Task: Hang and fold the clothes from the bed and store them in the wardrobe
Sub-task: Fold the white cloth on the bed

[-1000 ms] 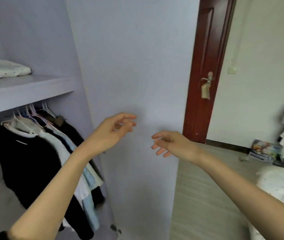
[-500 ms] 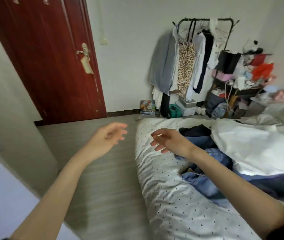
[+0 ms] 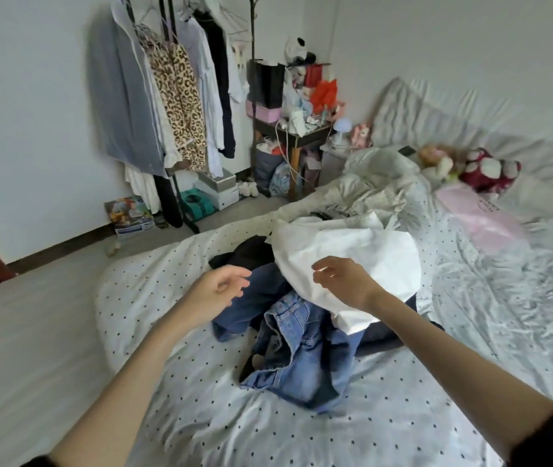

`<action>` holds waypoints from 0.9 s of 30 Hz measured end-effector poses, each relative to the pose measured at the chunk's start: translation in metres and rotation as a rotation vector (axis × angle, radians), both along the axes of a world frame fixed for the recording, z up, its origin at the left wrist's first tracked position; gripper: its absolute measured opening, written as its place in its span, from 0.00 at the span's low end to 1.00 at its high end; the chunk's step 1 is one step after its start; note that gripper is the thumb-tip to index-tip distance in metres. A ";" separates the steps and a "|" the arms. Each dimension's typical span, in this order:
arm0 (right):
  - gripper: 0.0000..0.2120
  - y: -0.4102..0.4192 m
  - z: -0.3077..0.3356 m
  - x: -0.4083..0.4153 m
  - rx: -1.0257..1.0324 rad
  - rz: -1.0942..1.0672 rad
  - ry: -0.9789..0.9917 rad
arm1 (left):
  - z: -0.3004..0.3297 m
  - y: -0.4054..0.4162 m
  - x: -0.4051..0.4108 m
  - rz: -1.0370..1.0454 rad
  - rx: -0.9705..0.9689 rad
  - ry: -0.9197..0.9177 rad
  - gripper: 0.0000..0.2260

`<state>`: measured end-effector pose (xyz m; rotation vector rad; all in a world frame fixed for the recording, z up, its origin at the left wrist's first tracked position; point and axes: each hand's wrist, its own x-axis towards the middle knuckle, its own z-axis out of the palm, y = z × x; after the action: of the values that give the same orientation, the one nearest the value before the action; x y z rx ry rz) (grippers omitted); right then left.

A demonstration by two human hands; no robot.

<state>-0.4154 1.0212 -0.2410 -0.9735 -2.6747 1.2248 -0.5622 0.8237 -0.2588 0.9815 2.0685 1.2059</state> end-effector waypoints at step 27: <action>0.12 0.142 -0.080 -0.030 0.287 -0.084 -0.573 | -0.087 0.293 -0.115 -0.548 -0.387 0.728 0.10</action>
<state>-0.4456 1.1634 -0.3211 -1.5511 -3.0466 0.5754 -0.6767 1.1170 -0.3461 1.7997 2.1729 0.1494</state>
